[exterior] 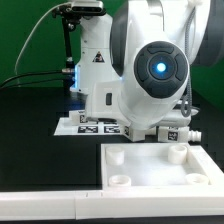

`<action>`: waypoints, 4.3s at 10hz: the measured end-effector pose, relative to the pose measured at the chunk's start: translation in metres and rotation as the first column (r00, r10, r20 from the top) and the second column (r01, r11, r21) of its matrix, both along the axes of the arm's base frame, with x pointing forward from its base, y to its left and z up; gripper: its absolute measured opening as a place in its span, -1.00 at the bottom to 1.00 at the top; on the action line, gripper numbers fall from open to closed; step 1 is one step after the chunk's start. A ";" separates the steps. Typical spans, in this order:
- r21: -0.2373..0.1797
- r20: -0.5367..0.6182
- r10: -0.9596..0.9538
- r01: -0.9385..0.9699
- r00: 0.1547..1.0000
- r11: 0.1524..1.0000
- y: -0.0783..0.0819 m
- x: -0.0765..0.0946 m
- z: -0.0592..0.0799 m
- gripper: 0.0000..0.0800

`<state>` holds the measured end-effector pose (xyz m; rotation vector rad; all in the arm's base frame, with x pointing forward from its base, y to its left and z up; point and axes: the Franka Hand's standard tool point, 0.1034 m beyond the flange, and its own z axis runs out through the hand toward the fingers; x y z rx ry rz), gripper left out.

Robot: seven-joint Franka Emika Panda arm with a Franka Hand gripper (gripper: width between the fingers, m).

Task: Assemble square table

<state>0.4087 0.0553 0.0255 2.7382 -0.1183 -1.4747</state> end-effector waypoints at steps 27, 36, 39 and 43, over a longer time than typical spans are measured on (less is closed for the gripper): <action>0.074 0.830 0.024 -0.152 0.557 0.986 0.039 0.151 0.117 -0.29; -0.018 0.996 0.033 -0.177 0.079 0.984 0.049 0.202 0.119 -0.28; -0.018 0.996 0.034 -0.176 0.085 0.984 0.048 0.200 0.117 -0.28; -0.028 0.995 0.045 -0.180 0.092 0.983 0.044 0.226 0.100 -0.28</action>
Offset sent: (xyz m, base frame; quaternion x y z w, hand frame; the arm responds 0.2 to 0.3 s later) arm 0.0040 -0.0024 -0.0106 -0.0061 0.0026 -0.0201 0.9998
